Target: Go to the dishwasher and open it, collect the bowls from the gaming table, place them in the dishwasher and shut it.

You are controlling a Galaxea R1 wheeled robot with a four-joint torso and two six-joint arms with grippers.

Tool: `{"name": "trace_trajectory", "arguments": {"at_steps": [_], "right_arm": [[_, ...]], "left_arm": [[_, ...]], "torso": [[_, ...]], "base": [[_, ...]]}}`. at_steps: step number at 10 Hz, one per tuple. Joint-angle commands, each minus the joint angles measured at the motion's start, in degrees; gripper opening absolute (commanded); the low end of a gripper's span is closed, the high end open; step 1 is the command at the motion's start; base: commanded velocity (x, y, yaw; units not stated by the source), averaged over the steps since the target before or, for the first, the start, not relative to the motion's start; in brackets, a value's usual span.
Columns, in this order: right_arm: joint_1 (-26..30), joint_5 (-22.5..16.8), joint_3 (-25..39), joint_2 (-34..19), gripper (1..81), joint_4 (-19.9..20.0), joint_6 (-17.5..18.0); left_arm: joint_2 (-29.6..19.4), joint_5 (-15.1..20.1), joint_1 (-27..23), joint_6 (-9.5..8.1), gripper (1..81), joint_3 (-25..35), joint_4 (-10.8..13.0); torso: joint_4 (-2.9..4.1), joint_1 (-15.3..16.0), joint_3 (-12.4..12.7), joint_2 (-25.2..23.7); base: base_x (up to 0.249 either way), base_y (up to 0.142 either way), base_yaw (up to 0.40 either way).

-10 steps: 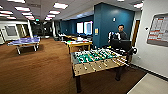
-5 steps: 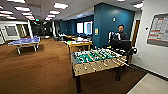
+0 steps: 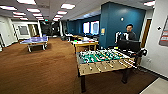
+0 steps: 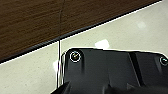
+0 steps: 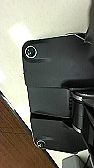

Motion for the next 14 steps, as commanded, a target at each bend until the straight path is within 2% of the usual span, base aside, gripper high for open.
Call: {"name": "trace_trajectory", "arguments": {"at_steps": [1, 6, 14], "right_arm": [[3.83, -2.24, -0.02, 0.01, 81.1, -0.25, -0.11], [3.83, -2.24, -0.02, 0.01, 81.1, -0.25, -0.11], [3.83, -2.33, -0.02, 0.36, 81.1, -0.16, -0.11]], "left_arm": [[-0.37, 2.42, -3.53, -0.13, 81.1, -0.29, 0.08], [-0.37, 2.50, -3.53, -0.05, 81.1, -0.29, 0.08], [-0.02, 2.42, -3.53, -0.13, 81.1, -0.29, -0.01]], "torso": [[0.00, 0.00, 0.00, 0.00], [0.00, 0.00, 0.00, -0.02], [0.00, 0.00, 0.00, -0.02]], "base": [[0.000, 0.000, 0.336], [0.000, 0.000, 0.335], [-0.008, -0.009, 0.014]]}}
